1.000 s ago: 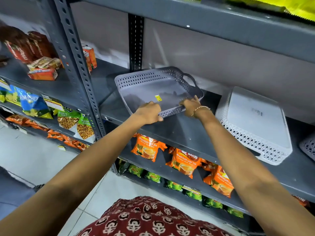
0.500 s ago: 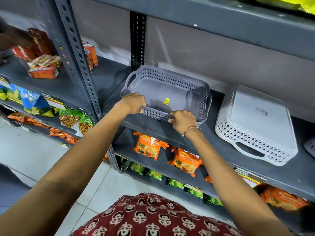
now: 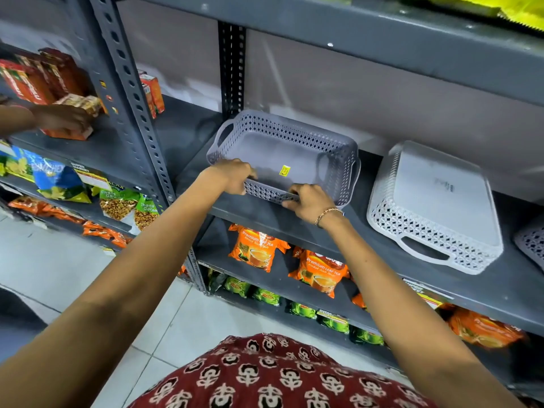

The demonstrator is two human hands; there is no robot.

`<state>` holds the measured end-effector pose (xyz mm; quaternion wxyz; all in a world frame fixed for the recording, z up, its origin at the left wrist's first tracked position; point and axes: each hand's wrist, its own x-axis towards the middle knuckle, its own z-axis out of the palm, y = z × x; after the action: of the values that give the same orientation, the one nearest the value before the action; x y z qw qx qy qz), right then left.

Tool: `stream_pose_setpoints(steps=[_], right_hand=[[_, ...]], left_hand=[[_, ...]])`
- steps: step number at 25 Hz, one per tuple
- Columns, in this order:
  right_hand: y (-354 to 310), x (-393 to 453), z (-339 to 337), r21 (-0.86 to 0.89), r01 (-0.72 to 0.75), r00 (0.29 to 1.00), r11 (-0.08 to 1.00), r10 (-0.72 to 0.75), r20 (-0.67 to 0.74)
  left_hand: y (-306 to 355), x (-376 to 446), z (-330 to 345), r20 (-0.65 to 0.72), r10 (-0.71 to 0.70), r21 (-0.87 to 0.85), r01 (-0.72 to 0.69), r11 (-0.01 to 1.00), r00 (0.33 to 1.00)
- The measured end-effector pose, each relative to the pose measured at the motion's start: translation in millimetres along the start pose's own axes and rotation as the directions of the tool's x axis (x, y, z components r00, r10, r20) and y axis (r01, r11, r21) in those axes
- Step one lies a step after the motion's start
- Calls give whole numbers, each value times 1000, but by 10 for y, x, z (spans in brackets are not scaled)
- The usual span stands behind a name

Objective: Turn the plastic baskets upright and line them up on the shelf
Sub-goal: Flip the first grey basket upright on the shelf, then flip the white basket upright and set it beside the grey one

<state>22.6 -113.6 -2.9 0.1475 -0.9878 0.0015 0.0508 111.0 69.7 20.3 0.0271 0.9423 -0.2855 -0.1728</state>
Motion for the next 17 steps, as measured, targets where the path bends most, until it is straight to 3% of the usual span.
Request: stream_pose_setpoints(steps=[2,4,9,11,13,17], right_hand=[[102,-114,-185,208,-3,991,978,31,-132],[212,-249,-334,364,-9,941,931,131,-313],[621,-675,-602,460,-111,850,881,324,-415],[1015,-972,-724,536,-174,790,826,442,-425],[1463,-1307,-800,668,-208,693,714,590,-415],[2248,-1892,-806,887,-167,365,430,863,-349]], left_hand=[[342,28,-58,-7,119,-104,-119,987,993],[704,32,-81,-124,196,-168,-215,962,973],[1327,125,97,-359,123,-197,-204,959,925],[1740,202,188,-394,189,-195,-283,939,900],[2199,265,301,-374,319,-117,-386,915,871],[2884,366,570,-352,426,-31,-465,885,833]])
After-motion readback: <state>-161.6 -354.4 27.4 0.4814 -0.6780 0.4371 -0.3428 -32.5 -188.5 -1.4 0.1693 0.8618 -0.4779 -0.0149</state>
